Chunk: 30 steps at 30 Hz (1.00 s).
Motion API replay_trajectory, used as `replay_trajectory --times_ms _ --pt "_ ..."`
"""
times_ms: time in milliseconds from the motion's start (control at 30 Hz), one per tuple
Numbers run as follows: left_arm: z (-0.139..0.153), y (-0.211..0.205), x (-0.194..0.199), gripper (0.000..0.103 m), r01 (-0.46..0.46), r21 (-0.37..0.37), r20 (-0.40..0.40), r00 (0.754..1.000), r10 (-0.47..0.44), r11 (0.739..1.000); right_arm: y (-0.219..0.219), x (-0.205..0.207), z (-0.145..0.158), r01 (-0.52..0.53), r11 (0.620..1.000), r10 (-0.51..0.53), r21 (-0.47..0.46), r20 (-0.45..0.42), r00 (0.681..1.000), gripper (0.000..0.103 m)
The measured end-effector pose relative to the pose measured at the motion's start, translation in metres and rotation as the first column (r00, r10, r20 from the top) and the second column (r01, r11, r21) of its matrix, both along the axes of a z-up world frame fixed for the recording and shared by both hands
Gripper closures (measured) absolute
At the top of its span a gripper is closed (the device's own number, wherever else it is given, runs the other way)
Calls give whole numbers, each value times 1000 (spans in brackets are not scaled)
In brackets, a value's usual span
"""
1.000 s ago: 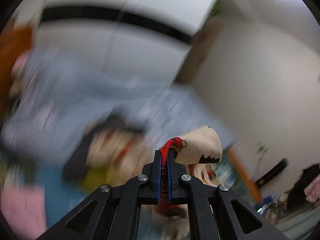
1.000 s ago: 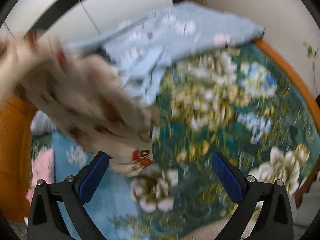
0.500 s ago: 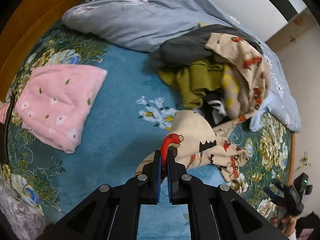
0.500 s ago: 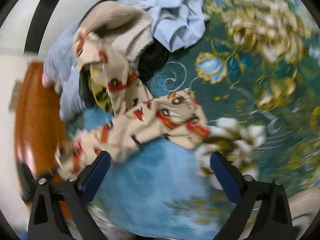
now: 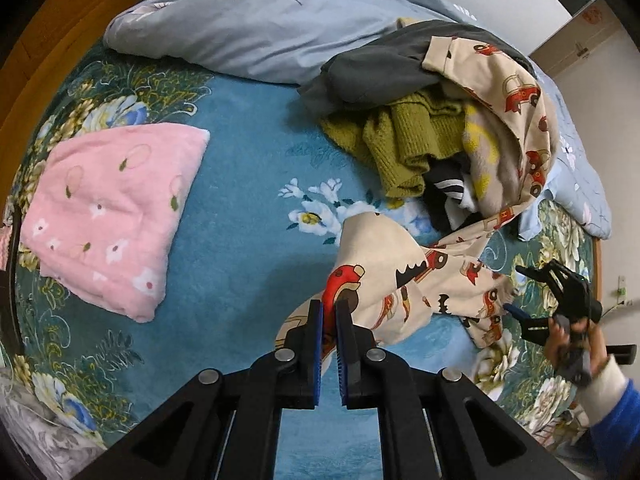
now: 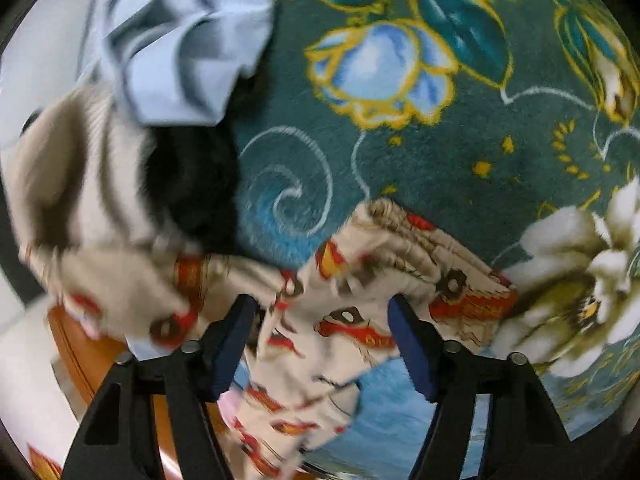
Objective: Fold clothes
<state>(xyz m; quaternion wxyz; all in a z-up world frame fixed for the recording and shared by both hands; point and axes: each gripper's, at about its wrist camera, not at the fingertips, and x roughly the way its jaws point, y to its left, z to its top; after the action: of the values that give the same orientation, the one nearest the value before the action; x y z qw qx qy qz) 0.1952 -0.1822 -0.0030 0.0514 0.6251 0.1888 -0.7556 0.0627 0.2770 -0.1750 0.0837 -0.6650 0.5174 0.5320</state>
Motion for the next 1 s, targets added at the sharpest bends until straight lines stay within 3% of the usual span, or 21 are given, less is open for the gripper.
replay_trajectory --times_ms 100,167,267,433,533,567,600,633,667,867,933,1000 --pt "-8 -7 -2 95 -10 10 18 1000 10 1000 -1 3 -7 -18 999 16 34 58 998 88" --pt "-14 -10 -4 95 -14 18 30 999 13 1000 1 6 -6 -40 998 37 53 65 997 99" --pt "-18 -13 -11 95 -8 18 34 999 7 1000 16 10 10 -57 995 57 87 2 998 102" --pt "-22 -11 -21 95 10 22 24 1000 -10 1000 29 11 25 -82 994 85 77 -39 996 102" --pt "-25 -10 -24 95 14 25 30 999 -14 1000 16 11 14 -35 999 36 -32 3 999 98" --pt "-26 -9 -23 95 12 28 35 999 -13 1000 12 8 11 4 998 -2 -67 23 1000 82" --pt "-27 -9 -23 95 11 31 40 999 -12 999 9 7 9 31 997 -28 -72 37 999 51" --pt "-27 -8 -22 95 13 33 41 999 -14 999 6 6 7 55 996 -52 -72 49 997 39" --pt "-26 -8 -21 95 17 32 41 999 -18 999 8 3 12 74 995 -70 -65 56 996 34" --pt "-24 -10 -14 95 31 29 40 999 -32 999 -7 -18 1 88 995 -95 52 148 984 34" --pt "-25 -12 -10 95 34 29 43 998 -35 999 -10 -17 -3 66 995 -78 71 182 980 42" --pt "-27 -15 -6 95 29 33 50 998 -30 999 -13 -15 -6 43 995 -61 88 215 975 66"
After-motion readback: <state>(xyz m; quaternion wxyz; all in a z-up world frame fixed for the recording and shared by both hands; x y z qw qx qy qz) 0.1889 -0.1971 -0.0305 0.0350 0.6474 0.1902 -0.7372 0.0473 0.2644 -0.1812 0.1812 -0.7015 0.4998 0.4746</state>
